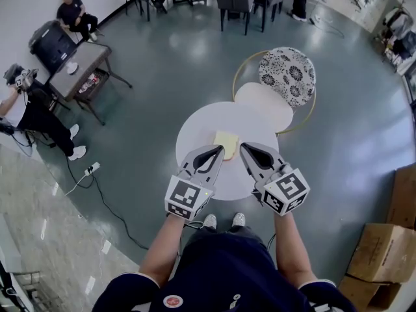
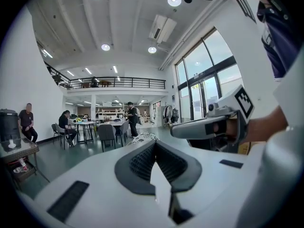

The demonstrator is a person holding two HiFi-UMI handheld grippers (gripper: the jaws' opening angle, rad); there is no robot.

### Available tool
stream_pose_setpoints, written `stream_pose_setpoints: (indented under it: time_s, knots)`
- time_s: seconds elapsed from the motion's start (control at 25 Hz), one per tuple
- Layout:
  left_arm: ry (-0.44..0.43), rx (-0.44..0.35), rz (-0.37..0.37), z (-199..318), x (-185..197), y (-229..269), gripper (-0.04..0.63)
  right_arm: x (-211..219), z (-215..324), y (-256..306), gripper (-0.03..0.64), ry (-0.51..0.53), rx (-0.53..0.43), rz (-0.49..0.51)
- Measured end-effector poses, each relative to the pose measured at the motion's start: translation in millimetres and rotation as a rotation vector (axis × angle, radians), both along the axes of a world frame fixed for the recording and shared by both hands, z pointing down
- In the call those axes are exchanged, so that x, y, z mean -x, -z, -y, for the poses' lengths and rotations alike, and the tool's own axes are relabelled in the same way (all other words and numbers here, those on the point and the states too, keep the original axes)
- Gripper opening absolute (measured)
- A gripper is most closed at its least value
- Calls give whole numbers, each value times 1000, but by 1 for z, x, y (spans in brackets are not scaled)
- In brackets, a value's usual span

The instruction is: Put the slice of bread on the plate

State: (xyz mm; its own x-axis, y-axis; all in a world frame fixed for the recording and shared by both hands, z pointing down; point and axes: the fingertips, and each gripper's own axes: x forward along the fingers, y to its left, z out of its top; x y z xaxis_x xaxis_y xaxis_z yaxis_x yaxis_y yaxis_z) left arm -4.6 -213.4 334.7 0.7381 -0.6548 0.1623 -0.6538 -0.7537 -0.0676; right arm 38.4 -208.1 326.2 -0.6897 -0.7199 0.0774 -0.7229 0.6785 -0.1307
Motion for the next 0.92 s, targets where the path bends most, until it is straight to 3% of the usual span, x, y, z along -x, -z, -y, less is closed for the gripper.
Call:
stream_pose_setpoints:
  time_s: [0.92]
  knots:
    - [-7,-30,8,-8,-6,9,6,4,-4,9,5,15,-24,3]
